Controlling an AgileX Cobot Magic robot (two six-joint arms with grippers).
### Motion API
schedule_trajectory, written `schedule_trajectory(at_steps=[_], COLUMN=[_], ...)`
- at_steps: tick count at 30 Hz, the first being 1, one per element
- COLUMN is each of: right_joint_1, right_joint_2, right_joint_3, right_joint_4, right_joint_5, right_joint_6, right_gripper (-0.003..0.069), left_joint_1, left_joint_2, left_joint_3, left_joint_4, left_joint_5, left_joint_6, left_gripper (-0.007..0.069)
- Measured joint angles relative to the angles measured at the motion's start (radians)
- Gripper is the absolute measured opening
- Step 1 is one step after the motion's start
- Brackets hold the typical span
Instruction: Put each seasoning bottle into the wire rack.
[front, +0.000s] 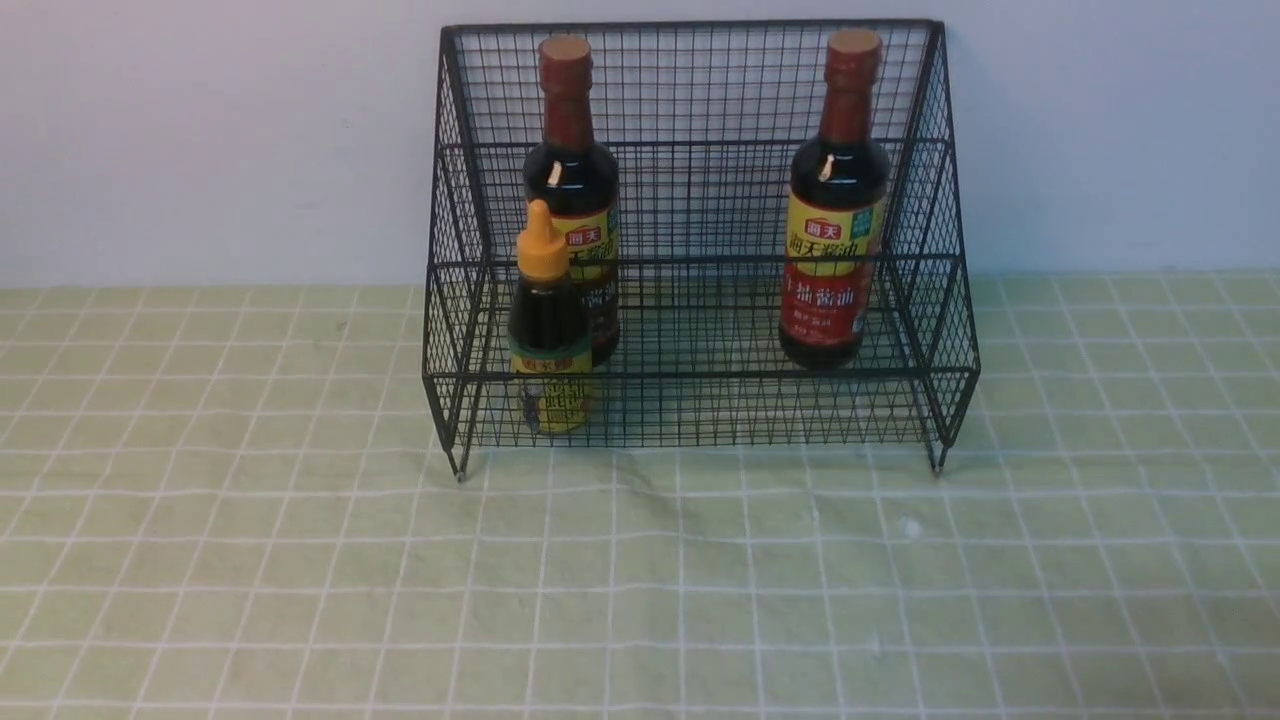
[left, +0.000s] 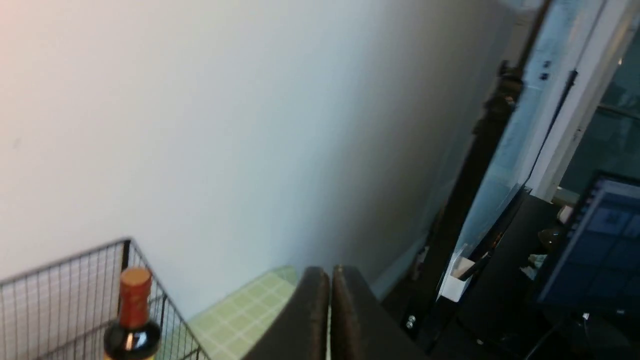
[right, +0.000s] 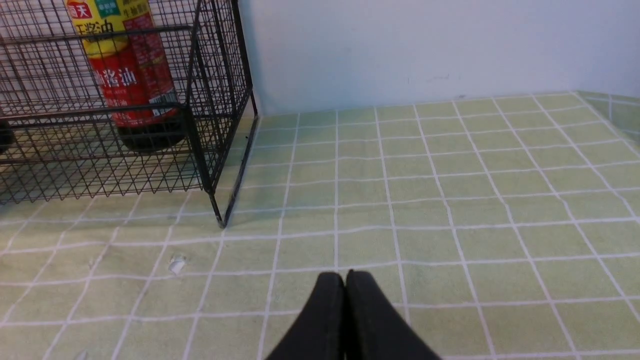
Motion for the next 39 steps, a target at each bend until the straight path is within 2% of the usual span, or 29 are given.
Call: schedule_trajectory(at_steps=[5,8,13,19,21,24,26,27,29,30,34,35,36,37,38,39], right_joint_1=[0.000,0.000,0.000,0.000,0.000,0.000,0.000,0.000,0.000,0.000,0.000,0.000,0.000,0.000,0.000,0.000], right_joint_2=[0.000,0.000,0.000,0.000,0.000,0.000,0.000,0.000,0.000,0.000,0.000,0.000,0.000,0.000,0.000,0.000], right_joint_3=[0.000,0.000,0.000,0.000,0.000,0.000,0.000,0.000,0.000,0.000,0.000,0.000,0.000,0.000,0.000,0.000], right_joint_4=[0.000,0.000,0.000,0.000,0.000,0.000,0.000,0.000,0.000,0.000,0.000,0.000,0.000,0.000,0.000,0.000], right_joint_5=[0.000,0.000,0.000,0.000,0.000,0.000,0.000,0.000,0.000,0.000,0.000,0.000,0.000,0.000,0.000,0.000], right_joint_6=[0.000,0.000,0.000,0.000,0.000,0.000,0.000,0.000,0.000,0.000,0.000,0.000,0.000,0.000,0.000,0.000], right_gripper=[-0.0014,-0.0014,-0.0014,-0.0014,-0.0014,-0.0014,-0.0014,-0.0014,-0.0014,-0.0014,-0.0014,-0.0014,-0.0014,-0.0014,-0.0014,-0.0014], left_joint_1=[0.000,0.000,-0.002,-0.040,-0.050,-0.054,-0.056,-0.057,-0.058,-0.058,-0.058,-0.058,-0.058,-0.058,-0.058,-0.058], left_joint_2=[-0.102,-0.174,-0.279,-0.318,-0.318,-0.318,-0.318,-0.318,-0.318,-0.318,-0.327,-0.334,-0.338,-0.340,-0.352,-0.357], left_joint_3=[0.001,0.001,-0.002,-0.003,-0.003,-0.003,-0.003,-0.003,-0.003,-0.002,0.011,0.018,0.021,0.021,0.031,0.039], left_joint_4=[0.000,-0.014,-0.133,-0.265,-0.331,-0.432,-0.582,-0.689,-0.848,-0.965,-1.341,-1.530,-1.639,-1.666,-1.898,-1.962], left_joint_5=[0.016,0.106,0.433,0.645,0.692,0.747,0.799,0.817,0.829,0.843,0.921,0.997,1.049,1.062,1.201,1.254], left_joint_6=[0.001,0.001,-0.054,-0.122,-0.095,0.024,0.301,0.512,0.809,1.007,1.484,1.692,1.815,1.846,2.166,2.296], left_gripper=[-0.0007,-0.0007,-0.0007,-0.0007,-0.0007,-0.0007,-0.0007,-0.0007,-0.0007,-0.0007,-0.0007,-0.0007,-0.0007,-0.0007,-0.0007,-0.0007])
